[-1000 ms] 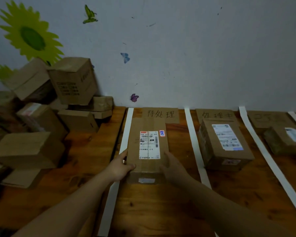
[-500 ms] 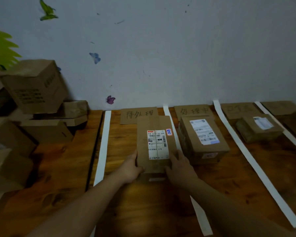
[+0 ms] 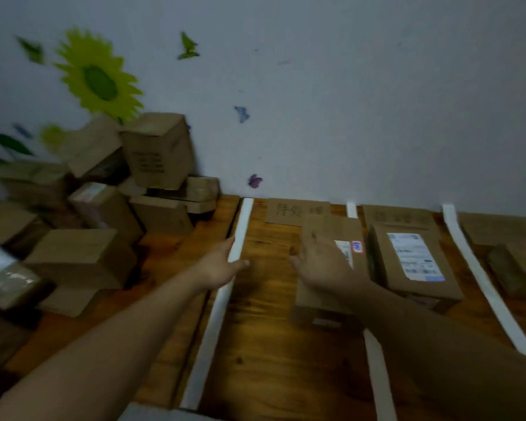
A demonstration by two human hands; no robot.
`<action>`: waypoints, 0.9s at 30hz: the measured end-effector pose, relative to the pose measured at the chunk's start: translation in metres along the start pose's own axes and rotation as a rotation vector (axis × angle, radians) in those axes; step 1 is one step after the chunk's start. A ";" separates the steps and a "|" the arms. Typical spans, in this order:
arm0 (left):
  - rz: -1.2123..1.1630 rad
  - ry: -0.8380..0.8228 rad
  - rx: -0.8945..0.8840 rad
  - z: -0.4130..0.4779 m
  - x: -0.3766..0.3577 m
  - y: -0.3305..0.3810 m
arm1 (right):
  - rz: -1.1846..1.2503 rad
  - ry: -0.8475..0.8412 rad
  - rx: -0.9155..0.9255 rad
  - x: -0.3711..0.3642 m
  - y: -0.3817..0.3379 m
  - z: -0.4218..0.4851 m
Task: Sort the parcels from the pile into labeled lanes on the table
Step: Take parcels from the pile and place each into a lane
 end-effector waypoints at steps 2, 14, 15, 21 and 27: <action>0.049 0.094 0.049 -0.015 0.050 -0.032 | -0.006 -0.023 0.066 -0.001 -0.050 0.001; 0.202 0.308 0.215 -0.153 0.286 -0.227 | 0.045 -0.130 0.203 -0.057 -0.342 -0.020; 0.182 0.310 0.230 -0.158 0.296 -0.238 | 0.057 -0.138 0.203 -0.063 -0.358 -0.020; 0.121 0.316 0.249 -0.142 0.320 -0.271 | 0.084 -0.174 0.148 -0.098 -0.408 -0.001; 0.024 0.230 0.269 -0.082 0.305 -0.287 | 0.244 -0.266 -0.069 -0.141 -0.406 0.045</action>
Point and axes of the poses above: each hand's wrist, its own z-axis towards the middle knuckle, its own x-axis out of the back of the hand, y = z × x, the point moved 5 cm from there along z, towards the middle knuckle, and after that the axes turned 9 degrees about -x, right-handed, at the moved point
